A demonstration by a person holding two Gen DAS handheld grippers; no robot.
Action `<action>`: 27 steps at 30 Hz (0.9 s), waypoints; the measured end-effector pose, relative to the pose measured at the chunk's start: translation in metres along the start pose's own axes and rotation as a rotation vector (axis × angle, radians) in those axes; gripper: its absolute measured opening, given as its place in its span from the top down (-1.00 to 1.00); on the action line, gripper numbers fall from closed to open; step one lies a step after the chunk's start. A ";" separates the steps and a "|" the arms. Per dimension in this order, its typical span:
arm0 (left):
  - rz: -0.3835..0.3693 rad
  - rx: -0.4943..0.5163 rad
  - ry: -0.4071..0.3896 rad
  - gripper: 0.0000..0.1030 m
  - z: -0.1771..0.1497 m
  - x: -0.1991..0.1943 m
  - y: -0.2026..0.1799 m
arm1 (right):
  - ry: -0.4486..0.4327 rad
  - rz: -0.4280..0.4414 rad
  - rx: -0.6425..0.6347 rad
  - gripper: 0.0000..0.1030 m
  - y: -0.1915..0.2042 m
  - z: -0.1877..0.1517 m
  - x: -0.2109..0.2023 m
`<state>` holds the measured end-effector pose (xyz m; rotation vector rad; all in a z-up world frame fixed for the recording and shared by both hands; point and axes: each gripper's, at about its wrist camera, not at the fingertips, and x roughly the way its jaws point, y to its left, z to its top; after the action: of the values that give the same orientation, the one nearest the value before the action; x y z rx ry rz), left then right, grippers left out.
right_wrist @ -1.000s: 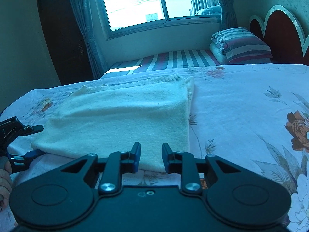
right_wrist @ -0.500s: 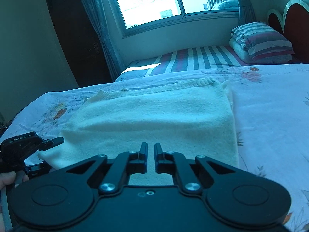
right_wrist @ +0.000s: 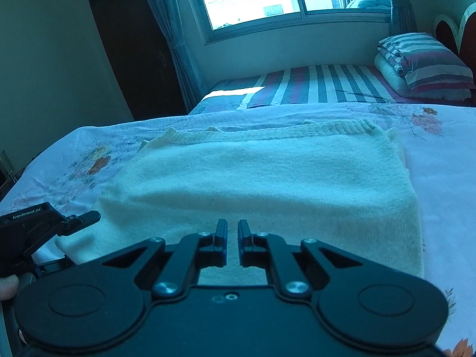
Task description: Fold small clothes
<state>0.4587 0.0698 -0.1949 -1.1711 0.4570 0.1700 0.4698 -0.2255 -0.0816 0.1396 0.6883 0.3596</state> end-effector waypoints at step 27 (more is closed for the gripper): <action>-0.052 -0.014 0.038 0.87 0.012 -0.010 0.017 | -0.008 -0.096 0.132 0.95 0.029 0.008 0.030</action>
<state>0.4467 0.0880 -0.2010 -1.2001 0.4586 0.1065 0.4886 -0.1879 -0.0861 0.2323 0.7082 0.2213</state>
